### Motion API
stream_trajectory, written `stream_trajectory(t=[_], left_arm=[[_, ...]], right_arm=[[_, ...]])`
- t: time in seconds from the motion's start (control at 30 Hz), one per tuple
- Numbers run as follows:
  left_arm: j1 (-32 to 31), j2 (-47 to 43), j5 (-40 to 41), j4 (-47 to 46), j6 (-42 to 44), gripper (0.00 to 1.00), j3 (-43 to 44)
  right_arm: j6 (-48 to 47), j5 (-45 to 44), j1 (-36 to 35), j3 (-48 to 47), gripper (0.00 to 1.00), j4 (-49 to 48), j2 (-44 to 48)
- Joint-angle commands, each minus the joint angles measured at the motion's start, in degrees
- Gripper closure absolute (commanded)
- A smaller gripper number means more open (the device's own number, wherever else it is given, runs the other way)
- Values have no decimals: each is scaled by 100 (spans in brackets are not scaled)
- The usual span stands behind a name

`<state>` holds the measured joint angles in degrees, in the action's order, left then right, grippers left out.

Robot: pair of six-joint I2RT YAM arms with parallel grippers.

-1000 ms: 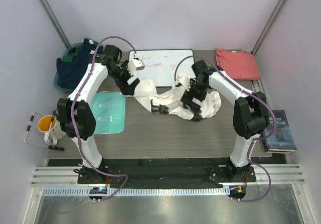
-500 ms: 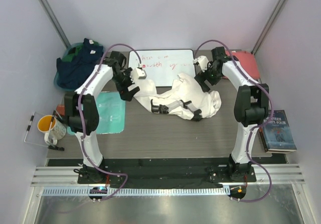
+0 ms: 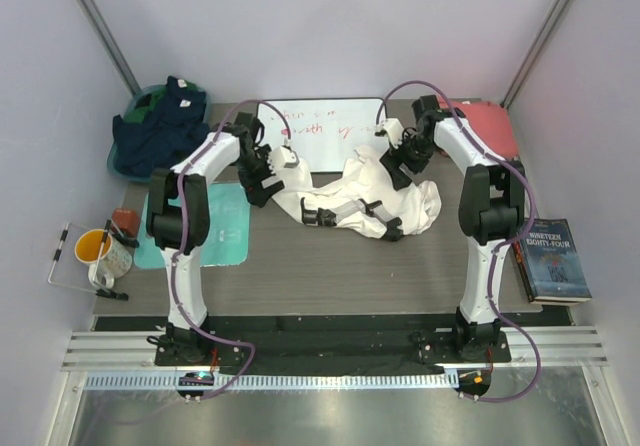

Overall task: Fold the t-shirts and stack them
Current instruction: Flatten the tshirt out

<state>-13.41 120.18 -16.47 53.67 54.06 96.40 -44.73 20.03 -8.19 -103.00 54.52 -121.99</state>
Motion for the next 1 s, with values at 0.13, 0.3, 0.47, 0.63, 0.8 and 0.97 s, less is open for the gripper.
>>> stream_trajectory(t=[0.13,0.3,0.47,0.63,0.8,0.97], left_arm=[[-109,207,328,-814,-168,8,142],[-118,208,381,-849,-221,85,195],[-118,-73,364,-841,-212,100,125],[-118,-679,197,-683,-238,100,230],[-118,-1775,-23,-629,-282,100,379],[-118,-2709,-207,-945,-335,100,345]], right_arm=[[-97,-96,1,-229,28,50,-26],[-88,-131,10,-194,75,50,-17],[-115,-210,10,-282,99,59,44],[-115,-351,1,-650,99,67,377],[-62,-474,-16,-1046,99,-11,1131],[17,-895,-95,-583,99,-862,2204]])
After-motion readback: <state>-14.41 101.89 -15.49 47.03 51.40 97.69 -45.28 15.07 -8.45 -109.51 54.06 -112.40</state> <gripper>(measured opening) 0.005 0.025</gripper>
